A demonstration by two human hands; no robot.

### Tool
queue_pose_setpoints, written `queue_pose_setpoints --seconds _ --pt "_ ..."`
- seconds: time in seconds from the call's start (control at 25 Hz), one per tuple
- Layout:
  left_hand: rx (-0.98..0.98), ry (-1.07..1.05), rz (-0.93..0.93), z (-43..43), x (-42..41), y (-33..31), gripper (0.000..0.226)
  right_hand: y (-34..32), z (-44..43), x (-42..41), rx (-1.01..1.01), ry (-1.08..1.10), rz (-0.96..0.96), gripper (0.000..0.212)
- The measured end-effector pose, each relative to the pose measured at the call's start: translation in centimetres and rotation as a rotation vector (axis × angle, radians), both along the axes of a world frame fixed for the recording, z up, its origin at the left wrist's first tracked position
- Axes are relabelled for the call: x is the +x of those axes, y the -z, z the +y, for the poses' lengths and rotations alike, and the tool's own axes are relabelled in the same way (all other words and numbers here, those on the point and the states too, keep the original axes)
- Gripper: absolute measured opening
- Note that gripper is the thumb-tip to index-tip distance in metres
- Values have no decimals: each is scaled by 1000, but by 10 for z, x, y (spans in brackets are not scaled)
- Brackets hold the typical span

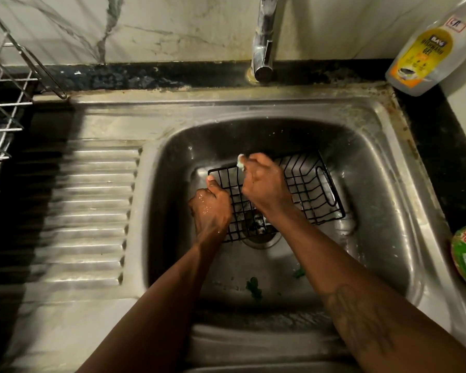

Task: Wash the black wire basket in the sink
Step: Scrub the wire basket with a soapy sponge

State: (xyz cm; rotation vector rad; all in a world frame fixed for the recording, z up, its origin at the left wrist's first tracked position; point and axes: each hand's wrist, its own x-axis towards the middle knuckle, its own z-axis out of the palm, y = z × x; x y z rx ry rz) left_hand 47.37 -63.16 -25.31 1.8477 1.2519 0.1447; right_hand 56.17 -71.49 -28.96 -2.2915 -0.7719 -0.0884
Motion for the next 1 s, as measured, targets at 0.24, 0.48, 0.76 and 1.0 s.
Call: queue_pose_setpoints --seconds 0.24,0.48,0.76,1.0 --pt "29 33 -12 3 1 3 57 -19 -76 42 -126 475 134 40" --pt "3 22 -30 0 1 7 57 -7 2 -7 -165 -47 32 38" --pt "-46 25 -63 4 3 14 63 -15 -67 39 -68 562 124 37" --pt "-25 41 -57 2 4 19 67 -6 -34 21 76 561 135 24"
